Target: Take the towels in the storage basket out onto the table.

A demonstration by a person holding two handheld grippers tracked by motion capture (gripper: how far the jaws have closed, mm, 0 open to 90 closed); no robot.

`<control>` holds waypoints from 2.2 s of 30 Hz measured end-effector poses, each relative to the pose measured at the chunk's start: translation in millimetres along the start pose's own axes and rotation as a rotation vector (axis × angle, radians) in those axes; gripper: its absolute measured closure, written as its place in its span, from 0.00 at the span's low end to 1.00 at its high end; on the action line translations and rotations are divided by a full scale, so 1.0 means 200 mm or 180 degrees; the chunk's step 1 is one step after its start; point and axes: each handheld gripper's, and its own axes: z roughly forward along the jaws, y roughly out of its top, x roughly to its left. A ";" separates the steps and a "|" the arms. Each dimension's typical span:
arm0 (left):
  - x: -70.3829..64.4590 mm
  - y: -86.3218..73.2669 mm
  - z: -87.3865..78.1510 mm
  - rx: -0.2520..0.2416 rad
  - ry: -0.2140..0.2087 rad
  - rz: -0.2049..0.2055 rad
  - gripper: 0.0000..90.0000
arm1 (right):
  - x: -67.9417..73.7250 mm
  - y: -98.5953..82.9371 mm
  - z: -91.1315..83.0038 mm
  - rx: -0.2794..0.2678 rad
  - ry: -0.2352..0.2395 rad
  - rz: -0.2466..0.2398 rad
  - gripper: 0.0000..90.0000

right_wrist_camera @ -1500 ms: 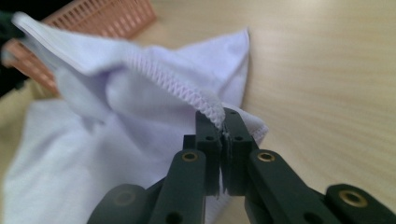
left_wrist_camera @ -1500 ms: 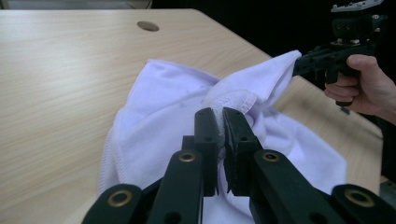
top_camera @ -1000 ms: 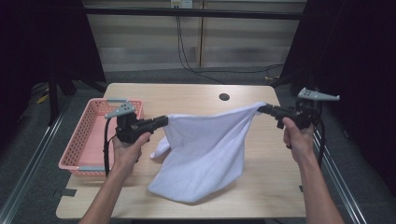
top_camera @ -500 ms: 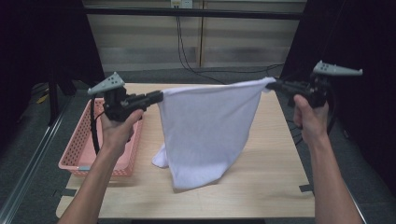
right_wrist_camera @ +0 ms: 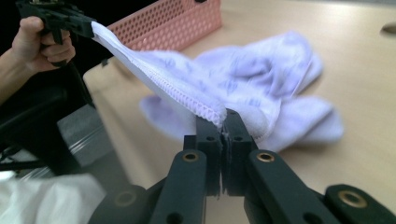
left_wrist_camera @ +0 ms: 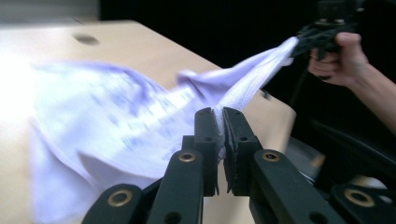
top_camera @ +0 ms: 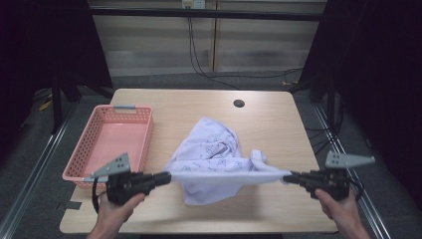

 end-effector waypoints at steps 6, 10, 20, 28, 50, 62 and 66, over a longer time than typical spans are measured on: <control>-0.25 -0.12 -0.14 -0.0103 -0.0407 0.0148 0.87 | 0.28 -0.15 -0.23 -0.0395 -0.0003 -0.0076 0.81; -0.24 -0.12 -0.18 -0.0131 -0.0289 0.0107 0.71 | 0.31 -0.16 -0.27 -0.0422 -0.0161 -0.0137 0.66; 0.05 -0.08 0.16 0.0398 -0.0067 -0.0018 0.76 | 0.02 -0.04 0.15 -0.0045 -0.0280 -0.0209 0.65; 0.19 -0.08 0.54 0.0749 -0.0086 -0.0123 0.77 | -0.29 -0.03 0.54 0.0431 -0.0475 0.0015 0.63; 0.15 -0.28 0.46 0.1467 0.0208 0.0015 0.83 | -0.26 -0.29 0.28 0.0746 -0.0810 0.0231 0.92; 0.23 -0.15 0.53 0.1009 0.0148 -0.0115 0.77 | -0.27 -0.09 0.56 0.0551 -0.0523 0.0016 0.67; 0.31 -0.14 0.59 0.1032 0.0284 -0.0184 0.77 | -0.32 -0.07 0.70 0.0674 -0.0489 0.0046 0.63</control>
